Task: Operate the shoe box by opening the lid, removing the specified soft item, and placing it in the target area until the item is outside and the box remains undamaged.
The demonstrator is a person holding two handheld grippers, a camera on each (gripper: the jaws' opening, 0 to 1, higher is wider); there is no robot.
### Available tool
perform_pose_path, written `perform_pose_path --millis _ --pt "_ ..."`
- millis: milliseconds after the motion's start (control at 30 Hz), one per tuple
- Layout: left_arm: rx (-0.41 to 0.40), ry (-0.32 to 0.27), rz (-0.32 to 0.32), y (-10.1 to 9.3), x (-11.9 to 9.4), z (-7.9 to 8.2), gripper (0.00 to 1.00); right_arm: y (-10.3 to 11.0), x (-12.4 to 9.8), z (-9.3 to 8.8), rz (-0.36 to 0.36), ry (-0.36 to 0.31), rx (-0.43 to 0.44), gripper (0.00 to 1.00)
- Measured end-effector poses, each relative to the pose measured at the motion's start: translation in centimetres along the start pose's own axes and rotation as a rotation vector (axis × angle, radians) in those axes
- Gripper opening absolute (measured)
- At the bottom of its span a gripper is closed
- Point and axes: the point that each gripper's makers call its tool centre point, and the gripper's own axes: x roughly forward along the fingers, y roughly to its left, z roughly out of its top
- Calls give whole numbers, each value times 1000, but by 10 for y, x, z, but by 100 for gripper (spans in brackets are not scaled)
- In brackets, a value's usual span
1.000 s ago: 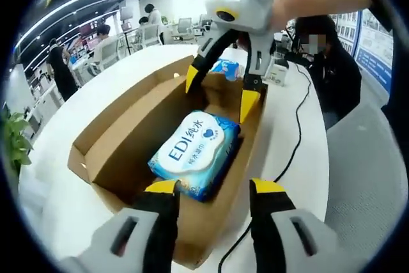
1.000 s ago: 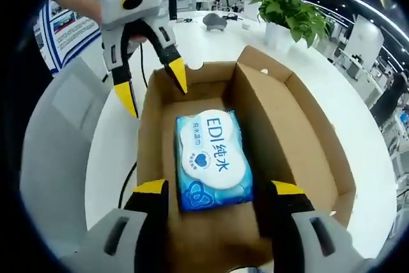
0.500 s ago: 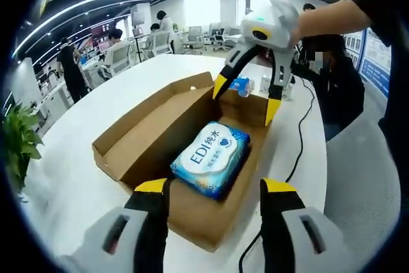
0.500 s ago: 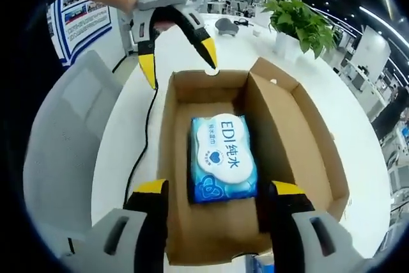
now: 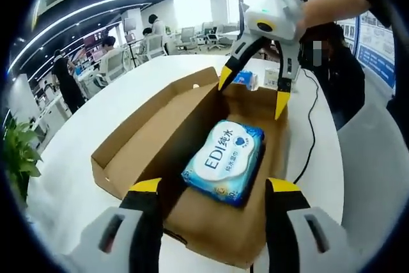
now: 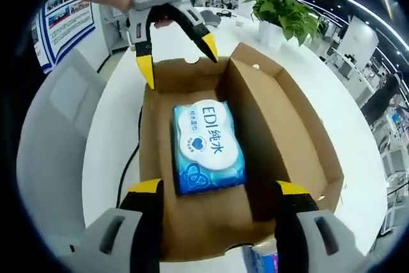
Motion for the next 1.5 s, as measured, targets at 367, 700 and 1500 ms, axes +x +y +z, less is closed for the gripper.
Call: perform_pose_path --millis 367,700,1500 --pt "131 122 -77 2 19 -22 65 -5 18 8 24 -28 18 74" --pt "147 145 -104 6 44 -32 67 5 42 -6 50 42 -6 77" --pt "271 241 -234 0 86 -47 77 11 81 -29 86 135 6 74"
